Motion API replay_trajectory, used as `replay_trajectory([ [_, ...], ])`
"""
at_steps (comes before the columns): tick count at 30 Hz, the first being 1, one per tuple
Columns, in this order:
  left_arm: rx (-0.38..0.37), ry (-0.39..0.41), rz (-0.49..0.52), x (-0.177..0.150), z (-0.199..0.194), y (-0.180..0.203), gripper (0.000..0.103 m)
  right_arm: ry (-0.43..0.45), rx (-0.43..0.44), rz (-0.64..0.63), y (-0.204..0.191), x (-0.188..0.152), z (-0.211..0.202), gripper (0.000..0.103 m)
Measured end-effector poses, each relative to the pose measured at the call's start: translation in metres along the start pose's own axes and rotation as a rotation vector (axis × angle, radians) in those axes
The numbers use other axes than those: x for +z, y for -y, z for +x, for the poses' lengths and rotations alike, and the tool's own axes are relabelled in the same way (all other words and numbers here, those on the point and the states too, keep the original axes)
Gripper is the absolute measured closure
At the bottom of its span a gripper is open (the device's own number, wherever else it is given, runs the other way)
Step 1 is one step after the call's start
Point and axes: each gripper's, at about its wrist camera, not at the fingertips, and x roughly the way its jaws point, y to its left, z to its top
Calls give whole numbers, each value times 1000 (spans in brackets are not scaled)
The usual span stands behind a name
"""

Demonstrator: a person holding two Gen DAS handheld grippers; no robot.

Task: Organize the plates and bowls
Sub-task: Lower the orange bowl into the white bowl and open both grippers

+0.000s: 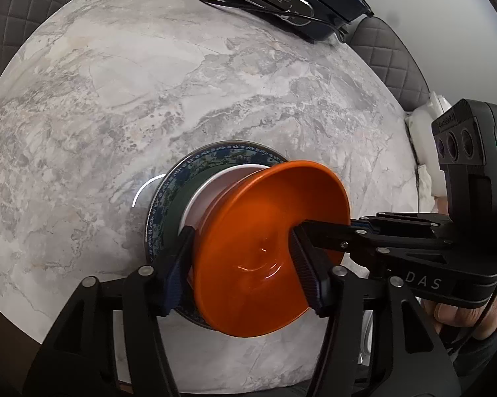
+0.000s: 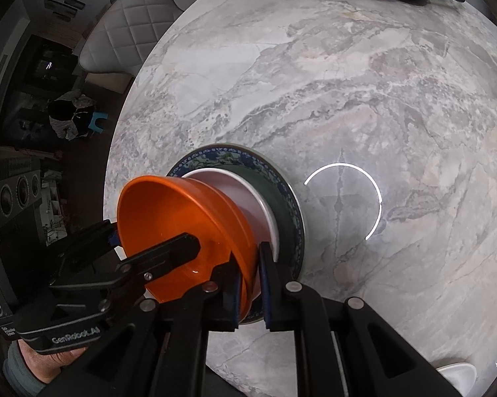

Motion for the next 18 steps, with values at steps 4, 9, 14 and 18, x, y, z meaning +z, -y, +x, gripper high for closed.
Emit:
replay_trajectory([
  [4, -19, 13, 16, 1, -4, 5, 30, -2, -14, 0, 0, 0, 0, 95],
  [9, -45, 54, -7, 4, -16, 0, 23, -10, -37, 2, -2, 2, 2, 94],
  [14, -75, 101, -32, 8, -33, -12, 23, -11, -53, 12, -4, 4, 3, 92],
  [18, -68, 99, -49, 10, -35, -26, 23, -12, -69, 13, -6, 5, 4, 92],
])
